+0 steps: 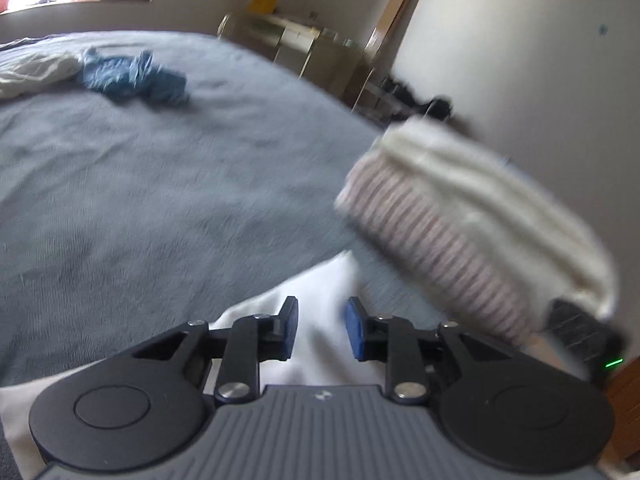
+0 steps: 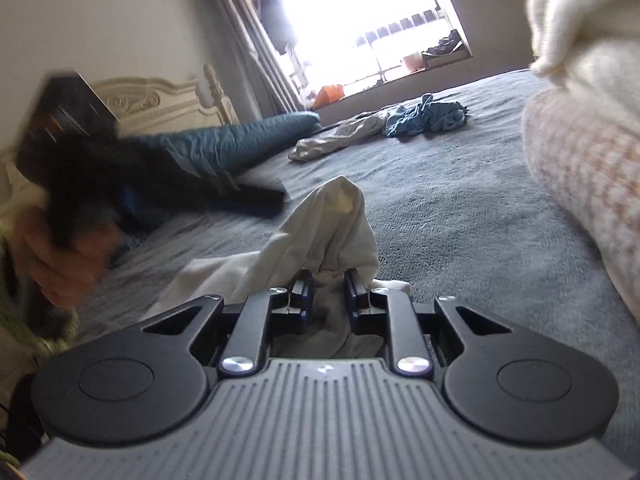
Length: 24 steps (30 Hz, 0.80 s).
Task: Fold clothes
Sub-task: 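Open the left tool and release the sweatshirt edge while the right tool holds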
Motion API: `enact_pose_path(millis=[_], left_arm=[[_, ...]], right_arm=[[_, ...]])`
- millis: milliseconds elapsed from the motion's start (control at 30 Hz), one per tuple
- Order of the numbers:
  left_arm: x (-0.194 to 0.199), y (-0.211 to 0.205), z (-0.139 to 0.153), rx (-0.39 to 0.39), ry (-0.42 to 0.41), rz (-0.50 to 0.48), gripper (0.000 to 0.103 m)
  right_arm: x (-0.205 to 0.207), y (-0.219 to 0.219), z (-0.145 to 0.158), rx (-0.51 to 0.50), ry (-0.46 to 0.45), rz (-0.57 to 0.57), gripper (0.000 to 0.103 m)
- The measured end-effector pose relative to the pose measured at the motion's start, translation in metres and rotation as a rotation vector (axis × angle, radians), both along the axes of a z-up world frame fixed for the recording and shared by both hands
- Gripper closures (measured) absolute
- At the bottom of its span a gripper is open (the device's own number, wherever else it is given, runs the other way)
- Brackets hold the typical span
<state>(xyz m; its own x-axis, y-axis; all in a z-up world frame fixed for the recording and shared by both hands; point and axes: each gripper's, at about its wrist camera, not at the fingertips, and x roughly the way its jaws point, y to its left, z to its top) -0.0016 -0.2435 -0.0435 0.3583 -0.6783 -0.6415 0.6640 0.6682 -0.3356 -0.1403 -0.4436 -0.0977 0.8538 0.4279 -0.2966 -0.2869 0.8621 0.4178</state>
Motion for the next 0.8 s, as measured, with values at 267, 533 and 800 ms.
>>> enact_pose_path(millis=[267, 533, 800], left_arm=[[-0.001, -0.016, -0.017, 0.029, -0.008, -0.026, 0.056], [-0.010, -0.012, 0.014, 0.021, -0.120, 0.010, 0.048], [-0.038, -0.044, 0.016, 0.107, -0.300, -0.174, 0.050]], right_arm=[[-0.068, 0.015, 0.030, -0.028, -0.107, -0.173, 0.086], [-0.051, 0.060, 0.000, -0.162, 0.046, -0.128, 0.088], [-0.067, 0.062, -0.010, -0.055, 0.072, -0.176, 0.089]])
